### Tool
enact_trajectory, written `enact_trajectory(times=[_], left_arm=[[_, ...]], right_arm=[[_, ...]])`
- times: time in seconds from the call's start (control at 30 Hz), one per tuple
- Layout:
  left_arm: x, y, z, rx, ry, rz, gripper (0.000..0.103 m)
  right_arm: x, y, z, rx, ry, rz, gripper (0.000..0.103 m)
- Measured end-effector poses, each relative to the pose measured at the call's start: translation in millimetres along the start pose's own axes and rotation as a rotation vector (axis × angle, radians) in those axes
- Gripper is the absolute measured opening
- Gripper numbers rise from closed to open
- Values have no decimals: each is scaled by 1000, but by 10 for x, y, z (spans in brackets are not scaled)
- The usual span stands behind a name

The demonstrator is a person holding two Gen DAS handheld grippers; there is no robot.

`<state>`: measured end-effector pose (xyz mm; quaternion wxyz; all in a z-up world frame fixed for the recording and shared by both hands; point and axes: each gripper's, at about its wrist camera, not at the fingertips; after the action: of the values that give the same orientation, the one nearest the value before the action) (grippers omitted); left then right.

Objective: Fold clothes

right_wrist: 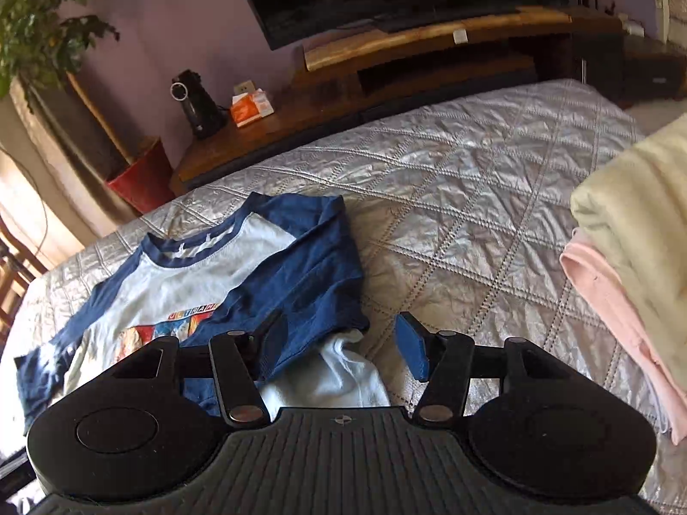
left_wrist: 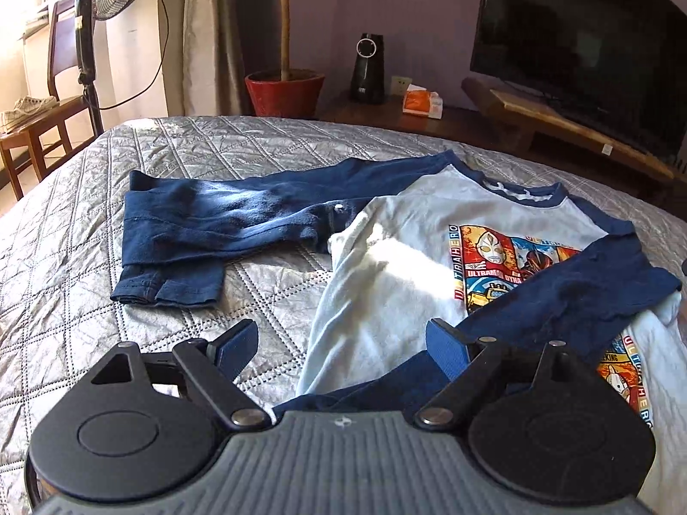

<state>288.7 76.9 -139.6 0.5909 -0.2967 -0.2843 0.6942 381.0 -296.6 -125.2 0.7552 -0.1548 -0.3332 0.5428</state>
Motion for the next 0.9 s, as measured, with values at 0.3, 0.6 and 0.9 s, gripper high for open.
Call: enact_trajectory(times=[0.3, 0.6, 0.9], left_arm=[[-732, 256, 24, 59, 244, -250, 83], [-1076, 517, 31, 98, 290, -439, 94], [-1079, 509, 64, 116, 353, -465, 90]], right_arm=[[-208, -49, -340, 139, -132, -131, 20], [231, -246, -433, 46, 170, 354, 8], [601, 114, 32, -4, 70, 559, 14]])
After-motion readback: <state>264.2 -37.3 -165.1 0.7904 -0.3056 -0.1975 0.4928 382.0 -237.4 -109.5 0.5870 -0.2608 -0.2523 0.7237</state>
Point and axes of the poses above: each gripper's, at about its wrist camera, not at the fingertips, and z roughly against the way its jaws point, x to its left, y to its underside, and after that the axes turned 3 degrees about y, right-handed
